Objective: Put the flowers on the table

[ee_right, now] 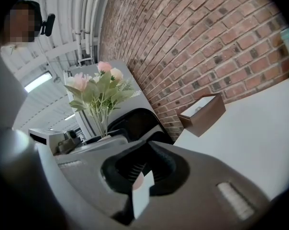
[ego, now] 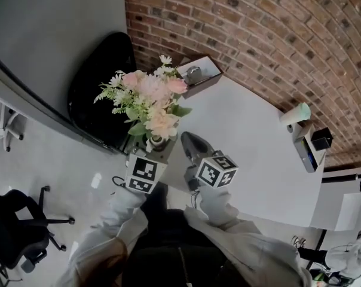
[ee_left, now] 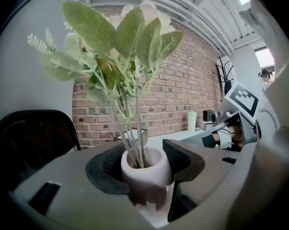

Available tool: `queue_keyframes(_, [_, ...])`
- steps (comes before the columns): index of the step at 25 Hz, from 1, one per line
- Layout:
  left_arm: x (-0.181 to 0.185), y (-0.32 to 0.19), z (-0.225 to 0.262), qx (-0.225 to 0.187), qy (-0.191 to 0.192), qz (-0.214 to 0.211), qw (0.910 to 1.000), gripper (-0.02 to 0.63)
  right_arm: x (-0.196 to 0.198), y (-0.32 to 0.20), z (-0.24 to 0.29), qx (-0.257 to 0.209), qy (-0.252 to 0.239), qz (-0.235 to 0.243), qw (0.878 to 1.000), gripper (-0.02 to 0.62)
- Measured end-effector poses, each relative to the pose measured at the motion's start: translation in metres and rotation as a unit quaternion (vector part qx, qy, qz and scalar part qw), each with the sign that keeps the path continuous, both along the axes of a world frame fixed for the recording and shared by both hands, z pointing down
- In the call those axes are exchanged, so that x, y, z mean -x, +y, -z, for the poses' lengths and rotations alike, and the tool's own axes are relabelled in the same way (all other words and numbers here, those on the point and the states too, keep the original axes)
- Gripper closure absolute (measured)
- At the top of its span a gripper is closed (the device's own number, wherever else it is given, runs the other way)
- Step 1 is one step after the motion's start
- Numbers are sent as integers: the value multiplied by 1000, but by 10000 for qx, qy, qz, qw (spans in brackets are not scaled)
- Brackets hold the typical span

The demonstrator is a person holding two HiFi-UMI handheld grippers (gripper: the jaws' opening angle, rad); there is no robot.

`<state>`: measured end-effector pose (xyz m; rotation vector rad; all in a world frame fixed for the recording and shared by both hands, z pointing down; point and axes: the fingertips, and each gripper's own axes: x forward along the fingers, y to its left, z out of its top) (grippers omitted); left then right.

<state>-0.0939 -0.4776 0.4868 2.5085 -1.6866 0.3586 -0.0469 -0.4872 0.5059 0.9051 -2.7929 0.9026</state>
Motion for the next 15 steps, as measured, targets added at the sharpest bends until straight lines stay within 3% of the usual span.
queue_keyframes(15, [24,-119,-51,-88,22,-391,9992,383,11,-90,-40,132,121,-432,9989,595])
